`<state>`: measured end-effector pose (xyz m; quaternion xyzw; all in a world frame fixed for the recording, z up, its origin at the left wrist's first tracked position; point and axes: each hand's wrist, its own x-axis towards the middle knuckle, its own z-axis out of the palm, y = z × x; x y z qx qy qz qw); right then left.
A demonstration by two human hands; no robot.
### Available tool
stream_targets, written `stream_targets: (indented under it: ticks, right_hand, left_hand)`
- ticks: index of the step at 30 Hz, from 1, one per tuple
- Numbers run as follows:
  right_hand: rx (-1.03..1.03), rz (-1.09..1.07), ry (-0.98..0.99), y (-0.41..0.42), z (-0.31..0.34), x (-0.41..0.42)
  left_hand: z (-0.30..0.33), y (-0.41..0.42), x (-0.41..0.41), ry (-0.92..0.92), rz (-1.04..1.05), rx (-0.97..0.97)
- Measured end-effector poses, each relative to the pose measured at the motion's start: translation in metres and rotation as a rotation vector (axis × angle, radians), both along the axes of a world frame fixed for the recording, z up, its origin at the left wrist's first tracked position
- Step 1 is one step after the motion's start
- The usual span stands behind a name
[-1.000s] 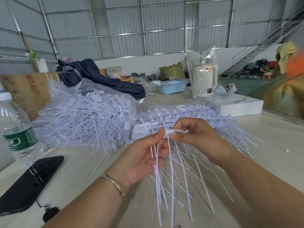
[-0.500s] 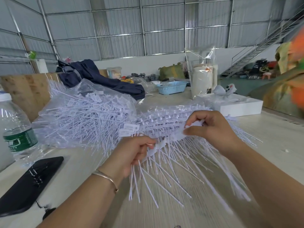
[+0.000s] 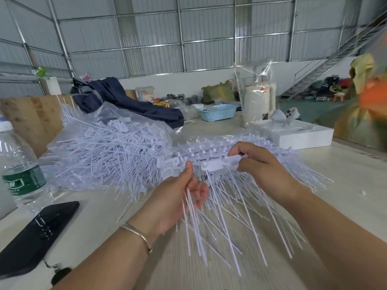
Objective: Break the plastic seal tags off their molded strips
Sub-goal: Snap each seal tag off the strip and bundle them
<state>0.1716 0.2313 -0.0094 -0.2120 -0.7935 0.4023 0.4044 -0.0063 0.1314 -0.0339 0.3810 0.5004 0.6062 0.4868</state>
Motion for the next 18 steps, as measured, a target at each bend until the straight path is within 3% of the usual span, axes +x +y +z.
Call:
stream_targets:
  ticks: [3,8,14,18]
  right_hand:
    - [0.066,0.005,-0.046,-0.002,-0.003,-0.004]
    - [0.222,-0.029,-0.134,-0.004,-0.008,-0.012]
    - [0.115,0.030,0.006,-0.003,-0.005,-0.007]
    - [0.112,0.031,-0.021,-0.002,-0.004,-0.005]
  left_hand:
    - [0.005,-0.003,0.005,-0.078,-0.013,0.009]
    - [0.009,-0.004,0.006,0.093,0.007,0.093]
    - [0.008,-0.006,0.002,0.247,0.032,0.064]
    - [0.009,-0.003,-0.001,0.133,0.057,0.083]
